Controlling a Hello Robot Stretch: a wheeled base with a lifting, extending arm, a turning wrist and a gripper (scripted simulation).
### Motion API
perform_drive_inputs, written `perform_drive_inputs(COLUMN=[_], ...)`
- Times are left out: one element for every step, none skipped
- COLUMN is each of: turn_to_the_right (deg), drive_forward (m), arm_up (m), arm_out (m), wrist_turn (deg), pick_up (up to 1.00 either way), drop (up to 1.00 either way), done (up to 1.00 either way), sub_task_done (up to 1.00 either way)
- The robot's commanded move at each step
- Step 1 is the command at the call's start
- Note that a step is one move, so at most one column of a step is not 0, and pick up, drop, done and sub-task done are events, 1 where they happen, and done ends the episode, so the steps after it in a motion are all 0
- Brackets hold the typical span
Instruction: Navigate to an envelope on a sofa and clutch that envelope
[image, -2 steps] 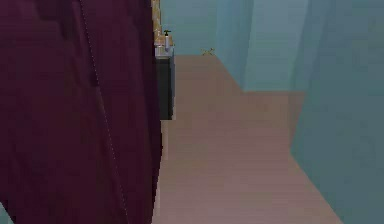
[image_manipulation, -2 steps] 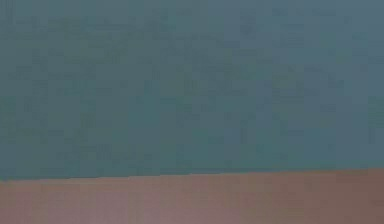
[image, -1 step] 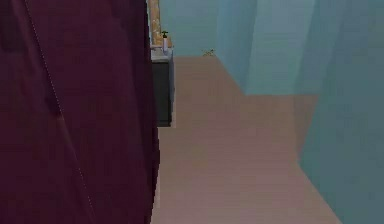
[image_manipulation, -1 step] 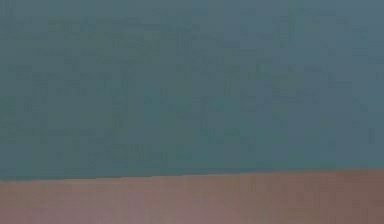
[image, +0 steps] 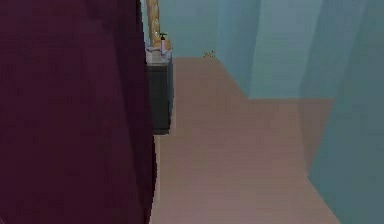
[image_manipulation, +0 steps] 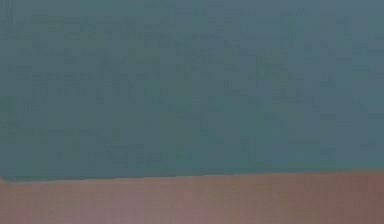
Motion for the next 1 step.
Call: perform_drive_inputs(turn_to_the_right=[45.0], drive_forward=[0.0], arm_up=[0.0], arm_out=[0.0], wrist_turn=[0.0], pick_up=[0.0], drop=[0.0], done=[0.0], sub_task_done=[0.0])
